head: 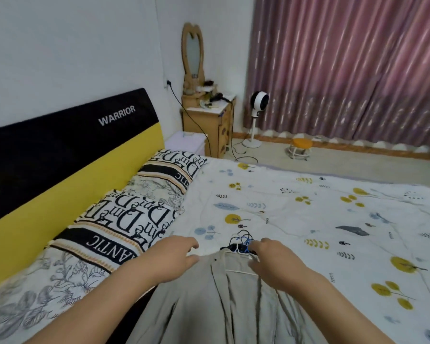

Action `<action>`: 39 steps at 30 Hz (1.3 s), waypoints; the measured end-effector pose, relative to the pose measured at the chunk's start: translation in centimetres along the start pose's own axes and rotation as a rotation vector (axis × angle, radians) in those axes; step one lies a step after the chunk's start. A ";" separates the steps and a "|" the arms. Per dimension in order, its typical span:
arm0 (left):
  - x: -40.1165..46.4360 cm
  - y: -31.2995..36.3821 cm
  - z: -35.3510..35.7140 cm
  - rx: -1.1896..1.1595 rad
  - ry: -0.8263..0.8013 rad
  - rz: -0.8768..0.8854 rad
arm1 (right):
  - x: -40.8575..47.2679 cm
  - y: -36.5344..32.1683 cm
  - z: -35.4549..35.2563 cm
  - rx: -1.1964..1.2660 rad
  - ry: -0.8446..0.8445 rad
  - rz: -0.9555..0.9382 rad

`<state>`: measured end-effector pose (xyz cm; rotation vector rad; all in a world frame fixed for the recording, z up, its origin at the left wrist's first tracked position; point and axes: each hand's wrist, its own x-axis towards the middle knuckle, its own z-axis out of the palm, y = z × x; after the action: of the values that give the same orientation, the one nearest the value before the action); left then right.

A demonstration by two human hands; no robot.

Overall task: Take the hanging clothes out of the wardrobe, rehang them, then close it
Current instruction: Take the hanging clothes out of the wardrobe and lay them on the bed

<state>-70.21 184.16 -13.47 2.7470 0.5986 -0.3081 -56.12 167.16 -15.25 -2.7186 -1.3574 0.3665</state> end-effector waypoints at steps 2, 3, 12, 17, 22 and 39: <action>-3.5 0.6 -0.8 -0.009 0.060 -0.026 | -2.0 -1.7 -1.2 0.001 0.006 -0.069; -5.2 0.9 -1.1 -0.015 0.086 -0.041 | -3.1 -2.6 -1.8 0.002 0.007 -0.103; -20.8 0.1 -1.4 -0.031 0.189 -0.238 | -10.8 -12.8 -3.8 -0.088 -0.002 -0.427; -30.1 -2.9 -0.7 -0.035 0.226 -0.431 | -14.1 -20.6 -3.5 -0.114 0.004 -0.624; -40.3 -5.3 0.3 -0.017 0.301 -0.611 | -18.6 -28.8 -2.5 -0.150 -0.013 -0.819; -79.1 -7.8 9.1 -0.031 0.371 -1.233 | -43.3 -57.0 5.2 -0.080 -0.116 -1.442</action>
<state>-145.24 158.67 -2.36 2.0315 2.2882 -0.0213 -126.75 166.92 -2.49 -1.1165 -2.8083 0.2853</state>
